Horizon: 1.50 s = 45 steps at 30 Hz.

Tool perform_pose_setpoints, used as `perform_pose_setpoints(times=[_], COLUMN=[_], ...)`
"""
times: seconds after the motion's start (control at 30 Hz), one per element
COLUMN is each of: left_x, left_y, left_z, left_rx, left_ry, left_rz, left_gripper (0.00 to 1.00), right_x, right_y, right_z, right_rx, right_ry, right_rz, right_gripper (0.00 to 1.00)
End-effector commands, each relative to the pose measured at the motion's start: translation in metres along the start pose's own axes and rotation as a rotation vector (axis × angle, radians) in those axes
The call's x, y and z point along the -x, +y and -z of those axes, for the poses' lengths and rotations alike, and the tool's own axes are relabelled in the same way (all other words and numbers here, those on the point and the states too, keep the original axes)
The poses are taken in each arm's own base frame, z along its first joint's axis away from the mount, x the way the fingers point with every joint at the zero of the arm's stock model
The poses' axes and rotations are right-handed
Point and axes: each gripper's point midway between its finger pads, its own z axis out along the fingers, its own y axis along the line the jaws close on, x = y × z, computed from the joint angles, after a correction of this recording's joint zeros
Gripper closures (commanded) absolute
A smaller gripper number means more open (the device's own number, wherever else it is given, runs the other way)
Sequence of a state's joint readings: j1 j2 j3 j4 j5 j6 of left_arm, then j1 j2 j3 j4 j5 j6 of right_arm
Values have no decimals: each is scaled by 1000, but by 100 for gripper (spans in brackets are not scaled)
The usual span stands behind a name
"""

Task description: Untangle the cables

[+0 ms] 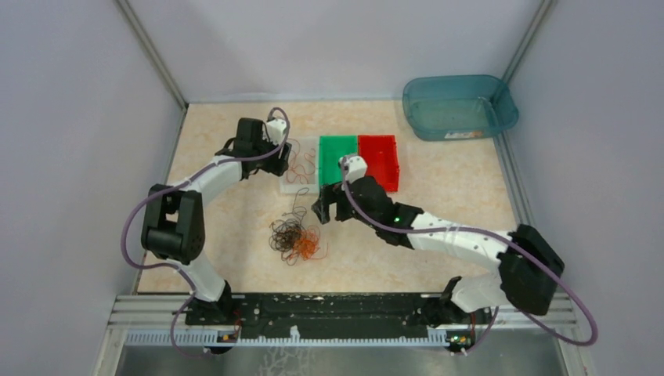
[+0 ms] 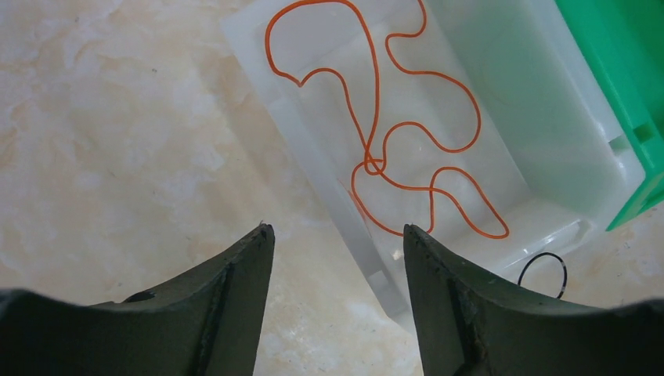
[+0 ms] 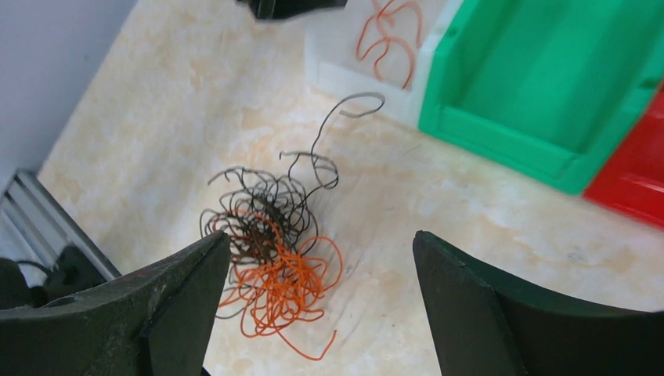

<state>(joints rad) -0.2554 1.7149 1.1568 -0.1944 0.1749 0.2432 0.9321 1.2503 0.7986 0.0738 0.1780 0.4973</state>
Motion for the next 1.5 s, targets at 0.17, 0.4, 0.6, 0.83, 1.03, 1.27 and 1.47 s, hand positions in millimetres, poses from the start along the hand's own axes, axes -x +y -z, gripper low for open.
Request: perform_pose_setpoints(times=[0.17,0.4,0.6,0.83,1.03,1.27,1.47], left_x=[15,27,29,43,68,64,55], left_y=[18,39,50,56,35,-1,-29], left_z=[-12,-8,-7,7,41,87,116], left_rx=[103,203,233,201,68,-99,-224], left_ry=[-85,-131,-148,-163,-174,-130,-134], left_rz=[40,54,61,58,5,-80,-127], left_gripper=[38,44,44,37,20,8,5], right_x=[-49,-108,-122,-107,-91,-97,-127], right_y=[73,69,51,46,59,45,41], right_z=[-58,-75,-62,-40,-27,-14,-18], right_rx=[210,192,156,146,197,175,214], right_ry=[129,257,279,234,220,245,299], right_rz=[142,187,179,157,147,170,169], right_gripper=[14,23,45,70,49,43,53])
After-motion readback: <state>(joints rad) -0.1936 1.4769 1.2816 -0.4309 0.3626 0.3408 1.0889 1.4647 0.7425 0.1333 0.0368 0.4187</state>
